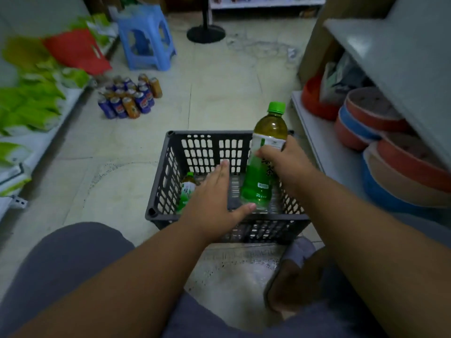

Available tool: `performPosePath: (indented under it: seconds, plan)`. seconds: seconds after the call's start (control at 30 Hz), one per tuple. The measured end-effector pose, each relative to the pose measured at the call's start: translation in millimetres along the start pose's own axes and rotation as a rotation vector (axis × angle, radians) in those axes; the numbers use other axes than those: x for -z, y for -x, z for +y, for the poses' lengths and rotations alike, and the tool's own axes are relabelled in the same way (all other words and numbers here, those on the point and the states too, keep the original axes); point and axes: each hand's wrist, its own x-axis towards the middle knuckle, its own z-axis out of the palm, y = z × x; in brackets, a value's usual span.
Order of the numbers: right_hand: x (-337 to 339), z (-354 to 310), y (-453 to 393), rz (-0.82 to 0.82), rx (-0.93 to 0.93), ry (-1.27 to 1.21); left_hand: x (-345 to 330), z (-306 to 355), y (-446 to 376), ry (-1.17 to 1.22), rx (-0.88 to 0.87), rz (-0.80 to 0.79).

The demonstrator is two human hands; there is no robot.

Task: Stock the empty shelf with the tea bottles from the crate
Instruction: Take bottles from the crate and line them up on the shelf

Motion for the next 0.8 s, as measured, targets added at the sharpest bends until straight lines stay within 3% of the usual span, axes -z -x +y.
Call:
performPosePath:
  seconds: [0.17,0.33,0.53,0.8]
  plan:
    - [71,-40,69,0.166,0.187,0.0,5,77,3,0.031,-0.204,-0.01]
    - [144,-64,138,0.459,0.27,0.049,-6,155,-5,0.018,-0.45,-0.065]
    - [217,-84,233,0.854,0.282,0.174,-29,254,-6,0.059,-0.772,-0.165]
    - [290,-63,317,1.23,0.246,0.14,-95,376,0,0.159,-1.077,-0.386]
